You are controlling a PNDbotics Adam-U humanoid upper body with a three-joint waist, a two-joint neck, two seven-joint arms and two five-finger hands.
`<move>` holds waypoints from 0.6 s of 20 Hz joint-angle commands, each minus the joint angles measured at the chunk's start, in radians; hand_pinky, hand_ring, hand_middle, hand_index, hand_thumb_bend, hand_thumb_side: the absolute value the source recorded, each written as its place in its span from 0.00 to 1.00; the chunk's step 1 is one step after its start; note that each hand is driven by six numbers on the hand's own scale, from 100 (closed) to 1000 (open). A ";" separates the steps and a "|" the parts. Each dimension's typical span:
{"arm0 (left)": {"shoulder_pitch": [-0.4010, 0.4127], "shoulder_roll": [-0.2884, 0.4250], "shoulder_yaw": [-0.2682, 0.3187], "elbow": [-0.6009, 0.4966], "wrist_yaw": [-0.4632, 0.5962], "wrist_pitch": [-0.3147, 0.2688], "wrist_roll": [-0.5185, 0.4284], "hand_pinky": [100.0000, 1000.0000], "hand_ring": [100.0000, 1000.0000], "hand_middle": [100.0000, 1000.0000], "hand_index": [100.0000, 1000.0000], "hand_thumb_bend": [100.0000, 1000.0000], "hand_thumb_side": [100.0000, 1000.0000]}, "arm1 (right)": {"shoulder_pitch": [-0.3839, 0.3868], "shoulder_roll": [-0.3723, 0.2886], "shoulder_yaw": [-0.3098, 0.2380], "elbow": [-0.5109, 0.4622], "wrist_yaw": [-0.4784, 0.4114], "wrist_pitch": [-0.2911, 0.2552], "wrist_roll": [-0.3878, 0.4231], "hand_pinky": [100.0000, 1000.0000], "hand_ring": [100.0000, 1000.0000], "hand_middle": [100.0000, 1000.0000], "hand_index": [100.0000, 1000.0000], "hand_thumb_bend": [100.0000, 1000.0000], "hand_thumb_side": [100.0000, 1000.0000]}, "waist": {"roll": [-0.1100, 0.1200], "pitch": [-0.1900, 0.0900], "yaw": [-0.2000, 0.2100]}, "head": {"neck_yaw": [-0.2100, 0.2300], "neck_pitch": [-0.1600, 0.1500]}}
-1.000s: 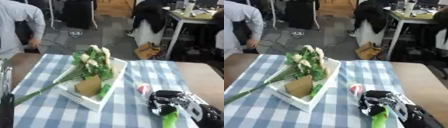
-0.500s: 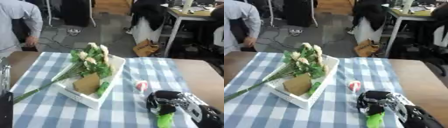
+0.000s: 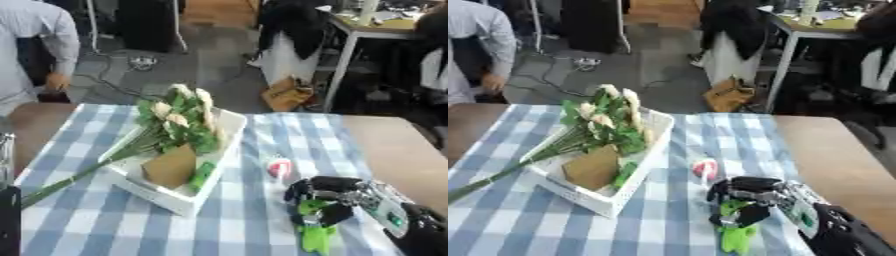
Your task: Pick up objects on the table and place them in the box.
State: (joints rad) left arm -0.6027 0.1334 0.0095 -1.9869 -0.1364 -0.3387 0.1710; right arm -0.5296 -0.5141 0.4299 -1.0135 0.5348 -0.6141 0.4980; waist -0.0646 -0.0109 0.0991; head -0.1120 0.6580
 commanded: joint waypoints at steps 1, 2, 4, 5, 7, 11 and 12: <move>-0.009 0.018 -0.001 -0.013 0.000 0.003 -0.004 0.79 0.98 0.86 0.95 0.00 0.88 | -0.024 -0.063 0.015 -0.073 -0.051 -0.293 0.390 0.92 0.91 0.95 1.00 0.70 0.56 | 0.003 -0.023 -0.002 | -0.003 -0.001; -0.009 0.019 -0.001 -0.013 0.000 0.003 -0.004 0.79 0.98 0.86 0.95 0.00 0.88 | -0.026 -0.072 0.025 -0.090 -0.044 -0.293 0.400 0.98 0.97 1.00 1.00 0.78 0.50 | 0.003 -0.023 -0.001 | -0.003 -0.004; -0.008 0.020 -0.001 -0.013 0.001 0.004 -0.006 0.79 0.98 0.86 0.95 0.00 0.88 | -0.026 -0.086 0.043 -0.123 -0.004 -0.293 0.407 1.00 1.00 1.00 1.00 0.82 0.44 | 0.003 -0.023 -0.001 | -0.003 -0.008; -0.008 0.020 -0.001 -0.013 0.002 0.004 -0.006 0.79 0.98 0.86 0.95 0.00 0.88 | -0.025 -0.091 0.050 -0.137 0.028 -0.293 0.408 1.00 1.00 1.00 1.00 0.82 0.44 | 0.003 -0.023 -0.001 | -0.004 -0.008; -0.009 0.020 -0.001 -0.013 0.002 0.004 -0.007 0.79 0.98 0.86 0.95 0.00 0.88 | -0.021 -0.097 0.056 -0.161 0.092 -0.293 0.409 1.00 1.00 1.00 1.00 0.81 0.40 | 0.003 -0.022 0.000 | -0.008 -0.006; -0.011 0.019 -0.001 -0.013 0.004 0.004 -0.008 0.79 0.98 0.86 0.95 0.00 0.88 | -0.020 -0.104 0.065 -0.233 0.209 -0.293 0.396 1.00 1.00 1.00 1.00 0.76 0.43 | 0.004 -0.020 0.003 | -0.013 -0.003; -0.011 0.019 -0.001 -0.013 0.005 0.004 -0.008 0.79 0.98 0.86 0.95 0.00 0.88 | -0.018 -0.106 0.068 -0.243 0.231 -0.293 0.385 1.00 1.00 1.00 1.00 0.74 0.43 | 0.004 -0.020 0.004 | -0.014 -0.002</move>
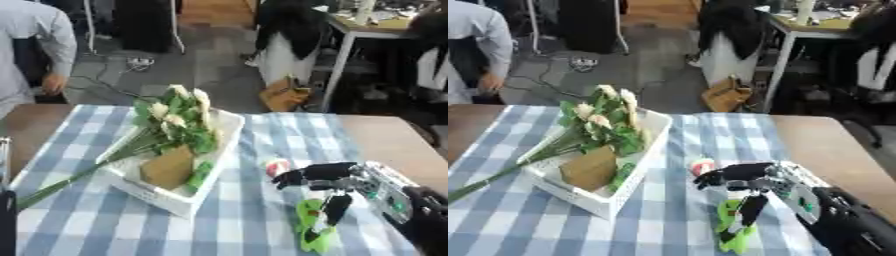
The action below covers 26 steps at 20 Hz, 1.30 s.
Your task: Pick up objects on the table and place them in the box.
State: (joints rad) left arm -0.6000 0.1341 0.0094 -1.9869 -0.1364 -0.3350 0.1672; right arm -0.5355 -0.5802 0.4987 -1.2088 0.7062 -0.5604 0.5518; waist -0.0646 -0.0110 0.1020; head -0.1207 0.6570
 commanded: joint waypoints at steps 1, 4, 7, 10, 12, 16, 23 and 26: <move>-0.014 0.018 -0.001 -0.013 0.005 0.000 -0.004 0.79 0.98 0.86 0.95 0.00 0.88 | -0.010 -0.041 0.002 -0.056 0.083 -0.347 0.318 1.00 1.00 1.00 1.00 0.74 0.43 | 0.004 -0.020 0.001 | -0.006 0.000; -0.014 0.018 -0.001 -0.013 0.007 0.000 -0.005 0.79 0.98 0.86 0.95 0.00 0.88 | -0.006 -0.055 0.018 -0.099 0.161 -0.347 0.246 1.00 1.00 1.00 1.00 0.69 0.41 | 0.002 -0.020 0.002 | -0.010 0.002; -0.016 0.019 -0.003 -0.013 0.011 0.000 -0.006 0.79 0.98 0.86 0.95 0.00 0.88 | -0.002 -0.087 0.063 -0.191 0.289 -0.347 0.115 1.00 1.00 1.00 1.00 0.66 0.42 | -0.001 -0.019 0.005 | -0.013 -0.003; -0.017 0.020 -0.005 -0.013 0.017 0.000 -0.007 0.79 0.98 0.86 0.95 0.00 0.88 | 0.013 -0.109 0.106 -0.248 0.467 -0.347 -0.053 1.00 1.00 1.00 1.00 0.64 0.41 | -0.002 -0.017 0.007 | -0.014 -0.006; -0.018 0.020 -0.005 -0.013 0.019 0.000 -0.008 0.79 0.98 0.86 0.95 0.00 0.88 | 0.022 -0.115 0.126 -0.244 0.582 -0.347 -0.174 1.00 1.00 1.00 1.00 0.64 0.40 | -0.002 -0.017 0.008 | -0.015 -0.007; -0.017 0.023 -0.004 -0.013 0.022 0.000 -0.008 0.79 0.98 0.86 0.95 0.00 0.88 | 0.038 -0.130 0.149 -0.211 0.831 -0.347 -0.426 1.00 1.00 1.00 1.00 0.62 0.39 | -0.005 -0.017 0.006 | -0.015 -0.007; -0.012 0.038 -0.002 -0.013 0.020 0.000 -0.007 0.79 0.98 0.86 0.95 0.00 0.88 | 0.065 -0.164 0.137 -0.133 1.356 -0.347 -0.923 1.00 1.00 1.00 1.00 0.60 0.35 | -0.012 -0.012 -0.008 | -0.005 -0.022; -0.009 0.045 0.000 -0.013 0.018 0.000 -0.007 0.79 0.98 0.86 0.95 0.00 0.88 | 0.064 -0.164 0.099 -0.082 1.541 -0.347 -1.102 1.00 1.00 1.00 1.00 0.59 0.35 | -0.013 -0.008 -0.015 | 0.001 -0.027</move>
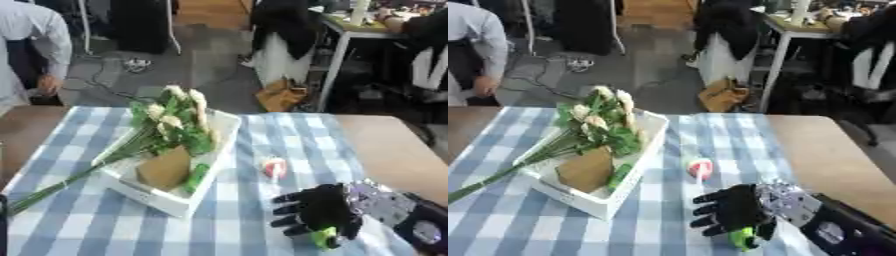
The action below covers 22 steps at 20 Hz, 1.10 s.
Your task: Pick up objects on the table and place them in the box.
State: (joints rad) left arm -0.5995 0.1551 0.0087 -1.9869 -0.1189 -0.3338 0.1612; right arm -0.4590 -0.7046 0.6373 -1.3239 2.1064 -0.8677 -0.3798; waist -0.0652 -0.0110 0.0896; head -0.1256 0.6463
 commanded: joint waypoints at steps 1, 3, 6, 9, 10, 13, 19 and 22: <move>-0.007 0.028 0.001 -0.013 0.000 -0.001 -0.001 0.79 0.98 0.86 0.94 0.00 0.87 | -0.015 -0.041 -0.053 0.048 0.191 -0.039 -0.221 1.00 1.00 1.00 1.00 0.58 0.35 | -0.012 -0.004 -0.005 | 0.009 -0.016; -0.006 0.034 0.003 -0.013 0.000 -0.001 0.000 0.79 0.98 0.86 0.94 0.00 0.87 | -0.021 -0.046 -0.083 0.072 0.260 -0.039 -0.312 1.00 1.00 1.00 1.00 0.55 0.42 | -0.010 0.003 -0.007 | 0.016 -0.011; -0.003 0.039 0.005 -0.013 -0.002 -0.001 0.000 0.79 0.98 0.85 0.94 0.00 0.87 | -0.021 -0.037 -0.144 0.122 0.226 -0.039 -0.448 1.00 1.00 1.00 1.00 0.15 0.97 | -0.008 0.007 -0.012 | 0.023 0.007; 0.009 0.049 0.007 -0.013 -0.006 0.004 -0.002 0.79 0.98 0.85 0.94 0.00 0.87 | -0.006 0.030 -0.254 0.212 -0.101 0.030 -0.474 0.99 1.00 0.98 1.00 0.02 1.00 | -0.012 0.000 -0.026 | 0.011 0.029; 0.011 0.049 0.006 -0.013 -0.007 0.004 -0.003 0.79 0.98 0.85 0.94 0.00 0.87 | -0.002 0.046 -0.257 0.216 -0.224 0.066 -0.423 0.99 1.00 0.98 1.00 0.02 1.00 | -0.014 -0.002 -0.026 | 0.003 0.032; 0.016 0.048 0.005 -0.013 -0.006 0.007 -0.003 0.79 0.98 0.85 0.94 0.00 0.87 | 0.014 0.113 -0.265 0.122 -0.589 0.262 -0.162 0.93 0.96 0.94 1.00 0.06 1.00 | -0.024 -0.013 -0.023 | -0.057 0.046; 0.030 0.050 0.002 -0.013 -0.002 0.010 -0.006 0.79 0.98 0.85 0.94 0.00 0.87 | 0.033 0.229 -0.299 -0.076 -0.954 0.595 0.304 0.92 0.95 0.92 1.00 0.06 1.00 | -0.045 -0.030 -0.024 | -0.127 0.074; 0.032 0.048 0.001 -0.013 0.000 0.009 -0.009 0.79 0.98 0.85 0.94 0.00 0.87 | 0.036 0.269 -0.310 -0.094 -0.989 0.647 0.393 0.91 0.96 0.93 1.00 0.07 1.00 | -0.047 -0.032 -0.022 | -0.145 0.077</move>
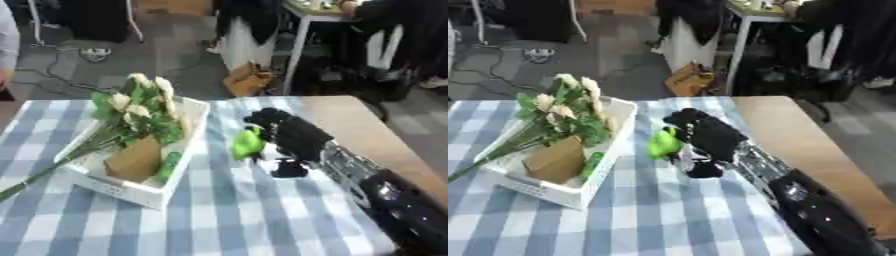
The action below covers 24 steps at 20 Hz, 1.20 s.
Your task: Pick up objects on the table and place them in the box.
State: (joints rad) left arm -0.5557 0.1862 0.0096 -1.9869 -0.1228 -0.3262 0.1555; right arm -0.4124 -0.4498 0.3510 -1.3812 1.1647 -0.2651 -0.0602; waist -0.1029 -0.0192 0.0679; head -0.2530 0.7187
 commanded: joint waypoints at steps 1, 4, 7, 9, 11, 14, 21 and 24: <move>-0.012 0.016 0.000 -0.013 0.004 0.002 -0.003 0.79 0.98 0.85 0.94 0.00 0.87 | -0.011 0.027 -0.026 -0.035 -0.053 0.052 0.092 0.91 0.96 0.93 1.00 0.08 1.00 | -0.009 -0.024 0.001 | -0.021 0.005; -0.012 0.015 -0.002 -0.013 0.006 0.002 -0.006 0.79 0.98 0.85 0.94 0.00 0.87 | -0.018 0.060 -0.033 -0.023 -0.072 0.070 0.138 0.91 0.96 0.93 1.00 0.09 1.00 | -0.008 -0.024 0.003 | -0.028 0.008; -0.013 0.013 -0.002 -0.013 0.008 0.001 -0.007 0.79 0.98 0.85 0.94 0.00 0.87 | -0.028 0.079 -0.034 -0.012 -0.091 0.077 0.171 0.90 0.96 0.94 1.00 0.11 1.00 | -0.007 -0.025 0.005 | -0.030 0.006; -0.014 0.011 -0.002 -0.013 0.009 0.001 -0.007 0.79 0.98 0.85 0.94 0.00 0.87 | -0.033 0.082 -0.032 -0.009 -0.102 0.076 0.185 0.90 0.96 0.94 1.00 0.11 1.00 | -0.007 -0.025 0.007 | -0.025 0.003; -0.016 0.010 -0.002 -0.013 0.010 0.000 -0.008 0.79 0.98 0.85 0.94 0.00 0.87 | -0.038 0.082 -0.028 -0.009 -0.109 0.069 0.193 0.91 0.96 0.94 1.00 0.11 1.00 | -0.007 -0.025 0.008 | -0.018 -0.002; -0.018 0.008 -0.002 -0.013 0.011 0.000 -0.008 0.79 0.98 0.85 0.94 0.00 0.87 | -0.042 0.077 -0.025 -0.012 -0.110 0.060 0.194 0.90 0.95 0.92 1.00 0.12 1.00 | -0.007 -0.024 0.010 | -0.001 -0.011; -0.021 0.007 -0.003 -0.013 0.011 -0.001 -0.009 0.79 0.98 0.85 0.94 0.00 0.86 | -0.056 0.087 -0.024 -0.024 -0.158 0.071 0.181 0.83 0.85 0.76 0.97 0.00 1.00 | -0.005 -0.024 0.013 | 0.025 -0.022; -0.024 0.003 -0.004 -0.013 0.012 -0.001 -0.011 0.79 0.98 0.85 0.94 0.00 0.86 | -0.084 0.094 -0.025 -0.028 -0.190 0.084 0.191 0.81 0.84 0.75 0.96 0.00 1.00 | -0.003 -0.021 0.017 | 0.039 -0.034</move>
State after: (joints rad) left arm -0.5585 0.1851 0.0090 -1.9869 -0.1145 -0.3267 0.1493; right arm -0.4735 -0.3474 0.3335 -1.3862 0.9951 -0.1874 0.1304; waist -0.1029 -0.0192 0.0855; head -0.2211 0.7003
